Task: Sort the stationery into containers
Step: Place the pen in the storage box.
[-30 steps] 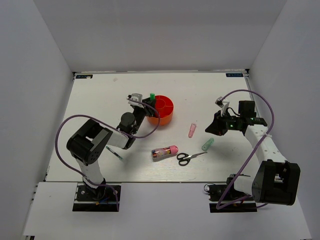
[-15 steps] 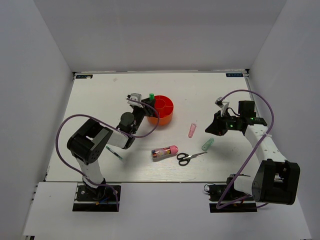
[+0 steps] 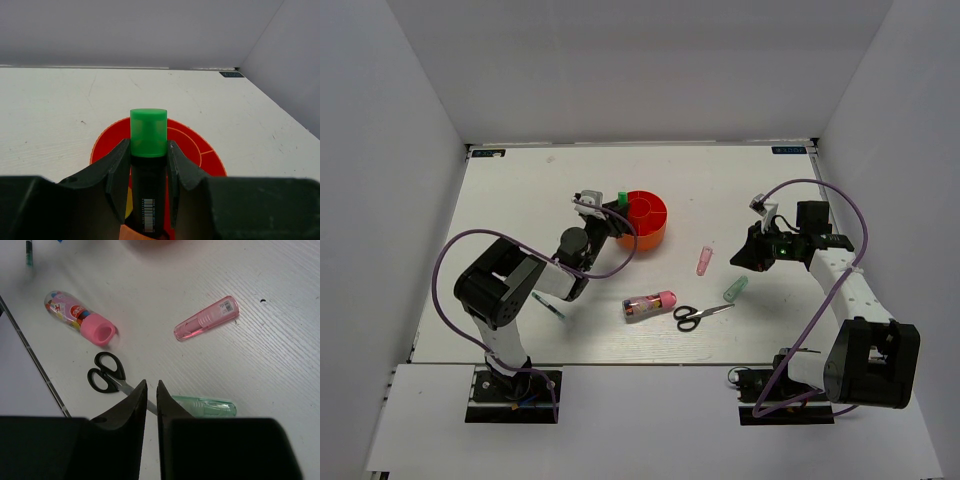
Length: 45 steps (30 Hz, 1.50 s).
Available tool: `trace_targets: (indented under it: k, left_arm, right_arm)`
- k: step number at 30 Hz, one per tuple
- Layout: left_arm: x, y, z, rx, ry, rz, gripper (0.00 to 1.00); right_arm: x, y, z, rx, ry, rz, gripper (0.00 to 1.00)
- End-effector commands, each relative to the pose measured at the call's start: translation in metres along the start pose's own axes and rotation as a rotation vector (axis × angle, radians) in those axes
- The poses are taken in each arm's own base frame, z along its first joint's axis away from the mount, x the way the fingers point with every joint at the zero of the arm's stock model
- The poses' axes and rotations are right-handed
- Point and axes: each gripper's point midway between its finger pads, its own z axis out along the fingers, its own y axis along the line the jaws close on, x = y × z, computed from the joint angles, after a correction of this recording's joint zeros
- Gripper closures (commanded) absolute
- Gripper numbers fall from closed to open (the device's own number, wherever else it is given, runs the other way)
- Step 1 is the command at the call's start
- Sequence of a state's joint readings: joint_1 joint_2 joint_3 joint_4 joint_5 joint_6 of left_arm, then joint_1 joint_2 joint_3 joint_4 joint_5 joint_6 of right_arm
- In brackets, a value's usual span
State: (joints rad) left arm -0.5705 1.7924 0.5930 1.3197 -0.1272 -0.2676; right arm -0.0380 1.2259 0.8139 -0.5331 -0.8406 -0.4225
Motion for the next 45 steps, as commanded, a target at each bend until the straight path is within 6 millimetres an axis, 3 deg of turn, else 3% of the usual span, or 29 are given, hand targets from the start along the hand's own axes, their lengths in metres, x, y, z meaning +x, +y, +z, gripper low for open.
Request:
trace_targets:
  k: [1, 9, 10, 11, 13, 14, 19, 26, 30, 32, 34, 35, 38, 39, 40, 41, 42, 43, 45]
  left_arm:
    - [-0.025, -0.006, -0.002, 0.03, -0.08, -0.014, 1.0]
    - [-0.022, -0.005, -0.004, 0.026, -0.073, -0.022, 0.83]
    - [-0.021, -0.004, -0.005, 0.023, -0.07, -0.027, 0.79]
    - [-0.022, -0.004, -0.005, 0.022, -0.071, -0.025, 0.65]
    - [-0.022, -0.003, -0.006, 0.018, -0.072, -0.029, 0.53]
    - [-0.024, -0.003, -0.006, 0.016, -0.077, -0.028, 0.41]
    - [-0.029, -0.004, -0.007, 0.017, -0.086, -0.026, 0.3]
    - [-0.036, -0.008, -0.01, 0.028, -0.101, -0.026, 0.27]
    - [-0.061, -0.016, -0.014, 0.064, -0.149, -0.006, 0.25]
    - [-0.077, -0.023, -0.02, 0.091, -0.182, -0.001, 0.3]
    - [-0.076, -0.024, -0.026, 0.098, -0.163, -0.004, 0.46]
    - [-0.093, -0.03, -0.034, 0.112, -0.192, -0.013, 0.53]
    - [-0.064, -0.031, -0.051, 0.107, 0.018, -0.049, 0.78]
    - [-0.08, -0.038, -0.053, 0.118, 0.02, -0.077, 0.82]
    - [-0.043, -0.033, -0.064, 0.084, 0.214, -0.09, 0.83]
    - [-0.047, -0.035, -0.063, 0.045, 0.362, -0.079, 0.81]
    - [-0.037, -0.035, -0.071, 0.034, 0.465, -0.069, 0.76]
    - [0.005, -0.02, -0.116, -0.04, 0.757, -0.042, 0.57]
    - [-0.012, -0.034, -0.116, 0.012, 0.809, -0.029, 0.41]
  right_arm:
    - [-0.012, 0.004, -0.003, -0.021, -0.019, -0.025, 0.83]
    - [-0.014, 0.004, -0.004, -0.02, -0.022, -0.031, 0.8]
    - [-0.013, 0.004, -0.003, -0.021, -0.019, -0.028, 0.8]
    - [-0.012, 0.003, -0.003, -0.019, -0.018, -0.027, 0.79]
    - [-0.011, 0.005, -0.003, -0.022, -0.016, -0.023, 0.78]
    - [-0.014, 0.004, -0.003, -0.02, -0.021, -0.031, 0.78]
    - [-0.012, 0.004, -0.003, -0.021, -0.018, -0.028, 0.75]
    - [-0.013, 0.005, -0.005, -0.019, -0.022, -0.027, 0.72]
    - [-0.013, 0.005, -0.005, -0.019, -0.022, -0.024, 0.69]
    - [-0.014, 0.005, -0.005, -0.019, -0.021, -0.028, 0.64]
    - [-0.015, 0.005, -0.005, -0.016, -0.023, -0.03, 0.48]
    - [-0.015, 0.005, -0.005, -0.017, -0.022, -0.029, 0.42]
    - [-0.015, 0.006, -0.006, -0.018, -0.022, -0.028, 0.25]
    - [-0.015, 0.006, -0.006, -0.017, -0.021, -0.026, 0.23]
    - [-0.015, 0.007, -0.006, -0.02, -0.022, -0.028, 0.2]
    - [-0.015, 0.006, -0.006, -0.02, -0.022, -0.031, 0.17]
    - [-0.016, 0.006, -0.005, -0.02, -0.023, -0.036, 0.17]
    - [-0.016, 0.007, -0.005, -0.021, -0.021, -0.04, 0.17]
    - [-0.016, 0.008, -0.004, -0.035, -0.022, -0.056, 0.17]
